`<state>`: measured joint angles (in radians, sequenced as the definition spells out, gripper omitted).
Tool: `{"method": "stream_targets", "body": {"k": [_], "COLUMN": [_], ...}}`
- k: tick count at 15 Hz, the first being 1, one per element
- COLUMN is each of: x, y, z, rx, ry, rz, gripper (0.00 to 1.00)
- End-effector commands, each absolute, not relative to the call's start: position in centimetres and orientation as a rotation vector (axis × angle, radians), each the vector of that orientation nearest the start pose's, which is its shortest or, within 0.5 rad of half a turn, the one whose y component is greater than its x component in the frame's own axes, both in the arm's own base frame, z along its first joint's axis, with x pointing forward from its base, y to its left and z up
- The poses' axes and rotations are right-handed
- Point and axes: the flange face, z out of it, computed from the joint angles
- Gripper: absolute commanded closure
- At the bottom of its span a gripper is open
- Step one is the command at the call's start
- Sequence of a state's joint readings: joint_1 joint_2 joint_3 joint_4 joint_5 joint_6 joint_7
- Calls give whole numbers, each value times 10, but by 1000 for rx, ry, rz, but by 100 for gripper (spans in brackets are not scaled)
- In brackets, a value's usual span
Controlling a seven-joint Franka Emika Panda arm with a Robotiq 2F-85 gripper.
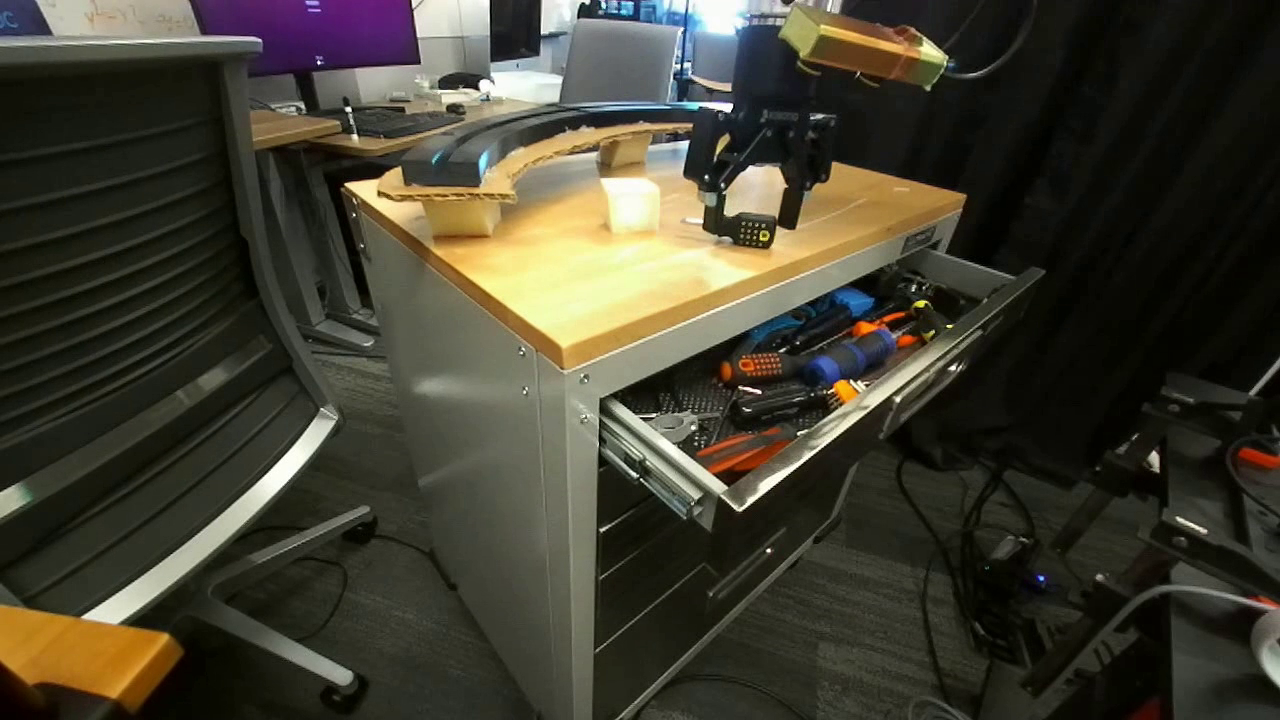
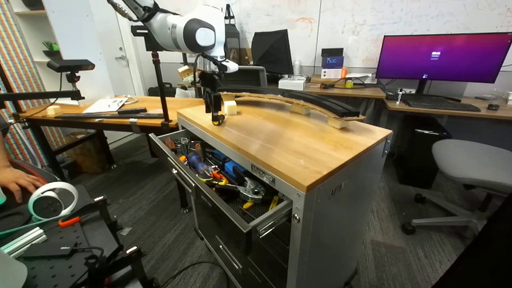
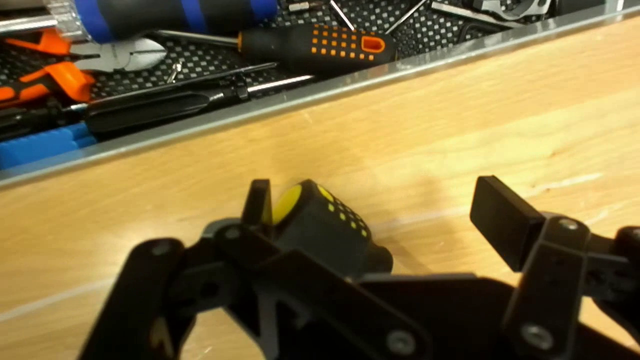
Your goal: Put the screwdriver in the drawer and close it
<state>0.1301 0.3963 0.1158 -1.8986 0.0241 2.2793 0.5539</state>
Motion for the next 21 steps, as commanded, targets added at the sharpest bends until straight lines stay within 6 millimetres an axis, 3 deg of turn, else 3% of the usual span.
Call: {"method": "stream_targets", "body": {"k": [1, 5, 6, 7, 10, 11, 14, 21], "x": [629, 633, 632, 631, 628, 627, 613, 538], "y": [148, 138, 136, 135, 139, 141, 140, 166], "z": [297, 293, 289, 287, 285, 289, 297, 301], "rx": [-3089, -3126, -3129, -3127, -3115, -3108, -3099, -3056], "ry": [481, 474, 477, 477, 479, 482, 498, 459], "rz": [-50, -68, -61, -51, -47, -39, 23, 283], "gripper": [0, 0, 25, 27, 51, 54, 55, 55]}}
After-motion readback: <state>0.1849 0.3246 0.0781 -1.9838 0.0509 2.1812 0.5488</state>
